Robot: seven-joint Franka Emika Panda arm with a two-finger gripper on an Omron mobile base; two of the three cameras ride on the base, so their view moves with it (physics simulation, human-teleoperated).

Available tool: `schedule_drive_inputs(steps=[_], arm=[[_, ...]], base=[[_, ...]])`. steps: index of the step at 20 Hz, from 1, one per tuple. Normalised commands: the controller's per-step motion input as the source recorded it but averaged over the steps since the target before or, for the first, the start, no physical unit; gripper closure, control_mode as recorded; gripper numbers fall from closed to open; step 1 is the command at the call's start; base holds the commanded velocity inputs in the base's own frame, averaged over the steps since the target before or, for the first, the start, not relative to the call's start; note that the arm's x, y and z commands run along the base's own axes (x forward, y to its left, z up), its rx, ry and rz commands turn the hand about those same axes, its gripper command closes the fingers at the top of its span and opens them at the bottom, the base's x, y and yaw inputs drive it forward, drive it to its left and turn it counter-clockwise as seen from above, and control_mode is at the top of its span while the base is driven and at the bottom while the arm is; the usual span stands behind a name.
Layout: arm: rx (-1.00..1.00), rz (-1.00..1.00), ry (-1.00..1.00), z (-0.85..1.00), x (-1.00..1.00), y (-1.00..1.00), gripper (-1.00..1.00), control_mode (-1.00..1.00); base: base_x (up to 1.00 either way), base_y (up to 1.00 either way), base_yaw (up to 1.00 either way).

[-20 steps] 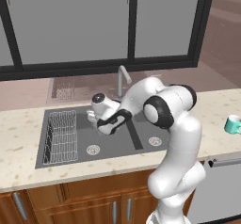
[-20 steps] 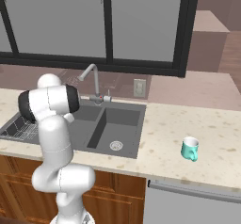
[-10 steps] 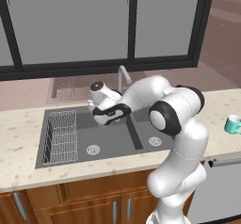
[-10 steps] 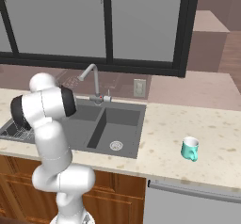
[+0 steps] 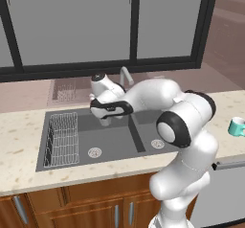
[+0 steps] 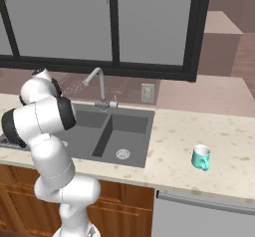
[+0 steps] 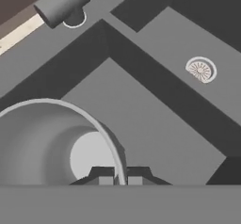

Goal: Move any existing items from the left basin to the right basin for drying. Then move the mug from the counter to the left basin of the sink for washing.

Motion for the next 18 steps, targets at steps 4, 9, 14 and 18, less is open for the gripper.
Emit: schedule_drive_inputs(steps=[4, 9, 14, 18], arm=[[0.03, -0.05, 0.00, 0.30, -0.40, -0.14, 1.00, -1.00], [0.02, -0.03, 0.00, 0.24, -0.43, -0.16, 1.00, -1.00], [0.01, -0.01, 0.00, 0.11, -0.46, -0.29, 1.00, -1.00], [0.02, 0.00, 0.00, 0.05, -0.51, -0.33, 1.00, -1.00]], base=[[0.00, 0.00, 0.00], [0.00, 0.00, 0.00], [0.00, 0.00, 0.00], [0.00, 0.00, 0.00]])
